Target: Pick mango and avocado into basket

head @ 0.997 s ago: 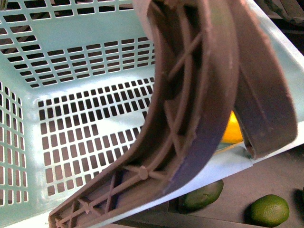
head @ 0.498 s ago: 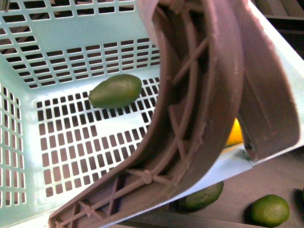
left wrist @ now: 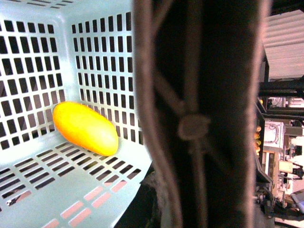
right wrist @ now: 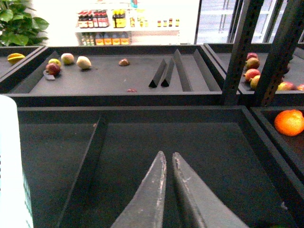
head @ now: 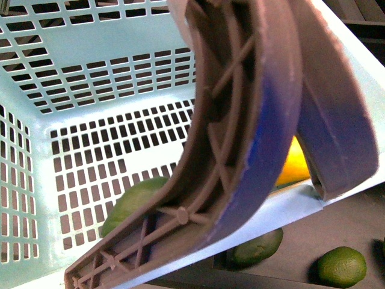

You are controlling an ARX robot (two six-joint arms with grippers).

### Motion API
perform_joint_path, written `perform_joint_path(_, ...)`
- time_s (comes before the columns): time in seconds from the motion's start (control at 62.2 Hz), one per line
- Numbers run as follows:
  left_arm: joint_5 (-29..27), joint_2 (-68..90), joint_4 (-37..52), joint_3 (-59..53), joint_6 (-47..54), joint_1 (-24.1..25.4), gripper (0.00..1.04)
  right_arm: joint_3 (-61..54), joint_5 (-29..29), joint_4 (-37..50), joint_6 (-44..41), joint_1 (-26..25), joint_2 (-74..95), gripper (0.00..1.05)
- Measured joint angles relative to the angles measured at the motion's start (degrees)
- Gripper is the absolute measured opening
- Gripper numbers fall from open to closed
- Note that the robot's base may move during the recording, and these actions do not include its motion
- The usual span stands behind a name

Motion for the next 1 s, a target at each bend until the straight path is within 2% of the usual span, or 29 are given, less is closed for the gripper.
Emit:
perform_joint_path(0.257, 0.0, 0.0, 0.0, 0.0, 0.15, -0.02, 0.04, -5.57, -5.51, -4.22, 0.0, -5.84, -9.73, 0.02)
perform_joint_path(0.514, 0.0, 0.0, 0.0, 0.0, 0.15, -0.02, 0.04, -8.39, -8.83, -9.44, 0.02, -9.38, -17.9, 0.02)
perform_joint_path(0.595, 0.0, 0.0, 0.0, 0.0, 0.13, -0.02, 0.04, -8.96, -13.77, -11.28, -0.02, -12.87, -20.24, 0.02)
perform_joint_path(0.691, 0.0, 0.0, 0.0, 0.0, 0.15, 0.0, 0.04, -9.99, -13.94, -11.69, -0.02, -14.84, -21.94, 0.02)
perform_joint_path(0.772, -0.09, 0.0, 0.0, 0.0, 0.15, 0.0, 0.04, -10.8, -14.4, -11.08, -0.02, -15.02, -22.88, 0.02)
perform_joint_path(0.997, 0.02, 0.0, 0.0, 0.0, 0.13, -0.02, 0.04, -10.8, -14.43, -16.2, -0.02, -15.1, -28.48, 0.02)
